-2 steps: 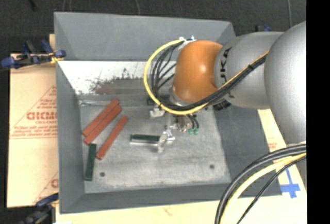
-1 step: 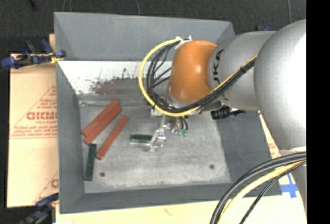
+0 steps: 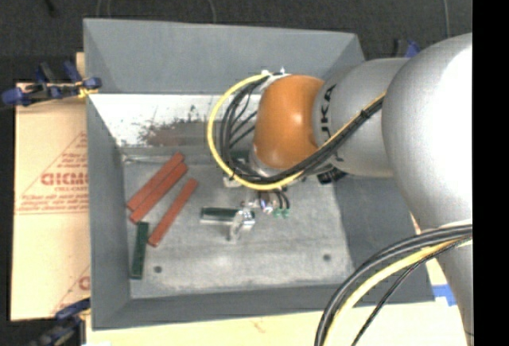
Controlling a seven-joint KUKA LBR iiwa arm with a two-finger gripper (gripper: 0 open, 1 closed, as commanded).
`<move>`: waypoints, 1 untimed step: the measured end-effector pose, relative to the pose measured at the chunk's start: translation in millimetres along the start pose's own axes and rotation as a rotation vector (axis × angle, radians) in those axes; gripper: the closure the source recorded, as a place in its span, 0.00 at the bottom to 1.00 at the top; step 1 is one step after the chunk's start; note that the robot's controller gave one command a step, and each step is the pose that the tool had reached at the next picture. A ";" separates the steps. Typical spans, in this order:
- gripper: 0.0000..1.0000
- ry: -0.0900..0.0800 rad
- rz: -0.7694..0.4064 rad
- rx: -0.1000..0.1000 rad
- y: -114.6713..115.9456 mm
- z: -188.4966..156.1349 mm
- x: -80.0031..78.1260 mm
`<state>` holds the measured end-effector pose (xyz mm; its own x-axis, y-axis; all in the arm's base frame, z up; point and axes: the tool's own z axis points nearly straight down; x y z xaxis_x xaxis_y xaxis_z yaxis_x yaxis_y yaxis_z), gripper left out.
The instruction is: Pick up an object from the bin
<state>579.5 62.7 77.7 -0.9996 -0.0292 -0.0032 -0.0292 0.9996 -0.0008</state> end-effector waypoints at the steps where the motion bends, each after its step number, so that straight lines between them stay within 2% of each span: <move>1: 1.00 0.009 0.132 -0.001 13.3 -2.0 1.5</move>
Offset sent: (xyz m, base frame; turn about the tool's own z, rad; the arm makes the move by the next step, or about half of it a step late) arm 0.0000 0.0000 0.0000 0.0000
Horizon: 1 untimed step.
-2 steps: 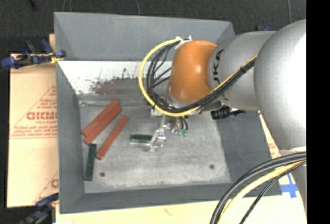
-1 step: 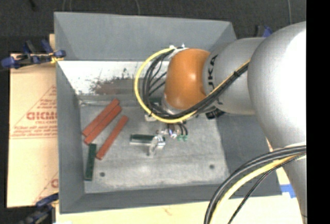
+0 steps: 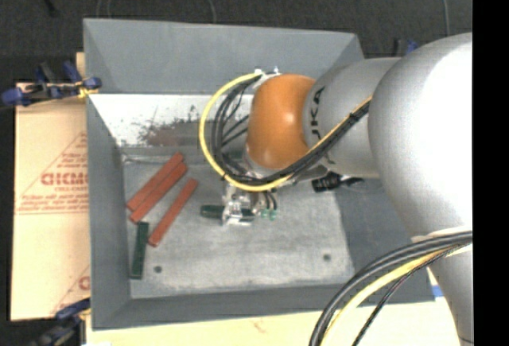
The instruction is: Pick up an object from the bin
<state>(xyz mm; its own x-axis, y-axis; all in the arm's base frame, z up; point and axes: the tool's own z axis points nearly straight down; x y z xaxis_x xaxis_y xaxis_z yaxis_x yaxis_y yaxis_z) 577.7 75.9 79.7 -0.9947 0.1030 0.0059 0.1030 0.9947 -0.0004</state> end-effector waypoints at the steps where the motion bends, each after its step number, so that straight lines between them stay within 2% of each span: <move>1: 1.00 0.000 0.000 0.000 0.0 0.0 -0.1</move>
Offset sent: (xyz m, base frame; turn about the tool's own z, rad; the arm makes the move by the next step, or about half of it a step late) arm -0.0001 0.0001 0.0757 0.0000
